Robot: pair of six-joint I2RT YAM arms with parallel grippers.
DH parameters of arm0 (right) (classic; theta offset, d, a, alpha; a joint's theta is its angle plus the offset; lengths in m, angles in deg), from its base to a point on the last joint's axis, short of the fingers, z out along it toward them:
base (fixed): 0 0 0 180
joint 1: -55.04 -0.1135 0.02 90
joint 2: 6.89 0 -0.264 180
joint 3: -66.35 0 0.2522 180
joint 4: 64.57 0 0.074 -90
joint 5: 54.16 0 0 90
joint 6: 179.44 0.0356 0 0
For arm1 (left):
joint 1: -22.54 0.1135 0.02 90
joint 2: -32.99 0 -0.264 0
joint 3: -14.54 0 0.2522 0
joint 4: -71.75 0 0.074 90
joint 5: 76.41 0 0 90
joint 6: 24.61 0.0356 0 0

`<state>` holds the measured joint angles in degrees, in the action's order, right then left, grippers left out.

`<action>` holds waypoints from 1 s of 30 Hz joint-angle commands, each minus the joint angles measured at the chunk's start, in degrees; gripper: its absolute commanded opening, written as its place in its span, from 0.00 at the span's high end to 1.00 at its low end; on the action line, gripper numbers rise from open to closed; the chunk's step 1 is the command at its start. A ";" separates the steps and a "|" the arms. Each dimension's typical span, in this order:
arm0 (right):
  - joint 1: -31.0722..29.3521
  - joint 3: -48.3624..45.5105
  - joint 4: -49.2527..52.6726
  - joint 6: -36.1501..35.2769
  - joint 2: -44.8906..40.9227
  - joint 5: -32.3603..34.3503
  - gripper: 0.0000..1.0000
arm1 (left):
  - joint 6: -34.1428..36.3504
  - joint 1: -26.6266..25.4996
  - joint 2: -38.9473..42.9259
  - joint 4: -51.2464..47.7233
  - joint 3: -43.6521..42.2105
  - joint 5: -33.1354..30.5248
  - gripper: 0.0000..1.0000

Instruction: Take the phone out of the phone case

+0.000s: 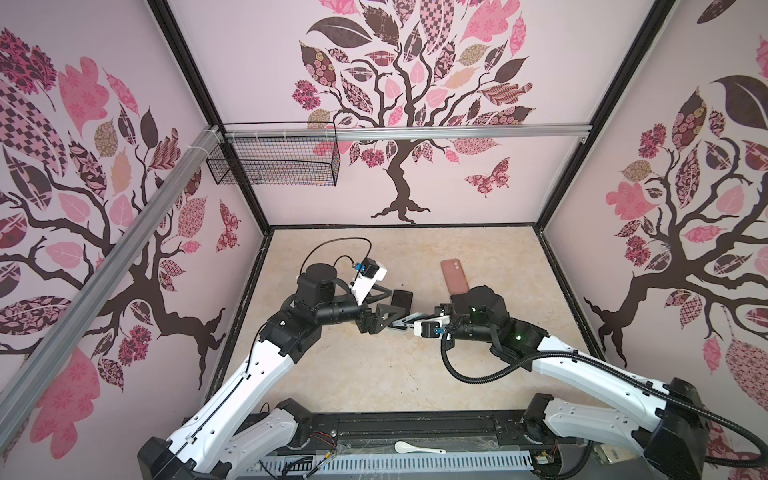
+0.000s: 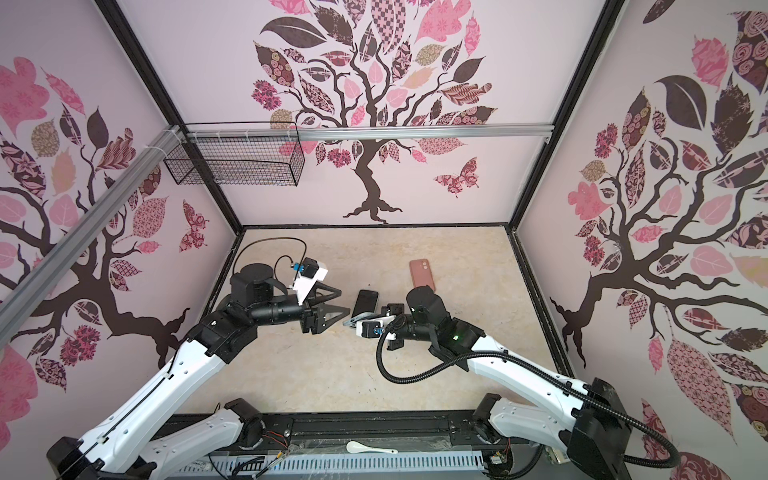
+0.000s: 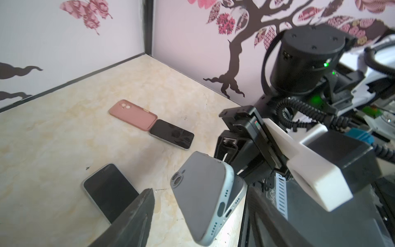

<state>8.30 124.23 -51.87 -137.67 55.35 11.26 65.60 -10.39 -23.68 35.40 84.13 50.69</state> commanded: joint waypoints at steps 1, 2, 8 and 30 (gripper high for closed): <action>0.09 3.25 -1.39 0.24 0.48 -2.62 1.00 | 2.78 -1.20 -1.73 -1.56 2.93 -2.64 0.32; 0.13 3.30 -1.44 0.46 0.51 -2.65 1.00 | 2.78 -1.22 -2.16 -1.58 3.05 -2.65 0.32; 0.09 3.61 -1.48 1.39 0.94 -3.28 1.00 | 3.10 -1.39 -3.99 -1.55 3.44 -1.52 0.37; 0.15 4.14 -0.96 2.76 1.93 -4.25 1.00 | 10.76 -7.23 -10.33 -12.07 8.53 -6.40 0.57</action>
<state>8.37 124.88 -51.61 -135.70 56.95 8.85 73.25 -16.14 -33.30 27.03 90.52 47.35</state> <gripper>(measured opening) 0.116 0.443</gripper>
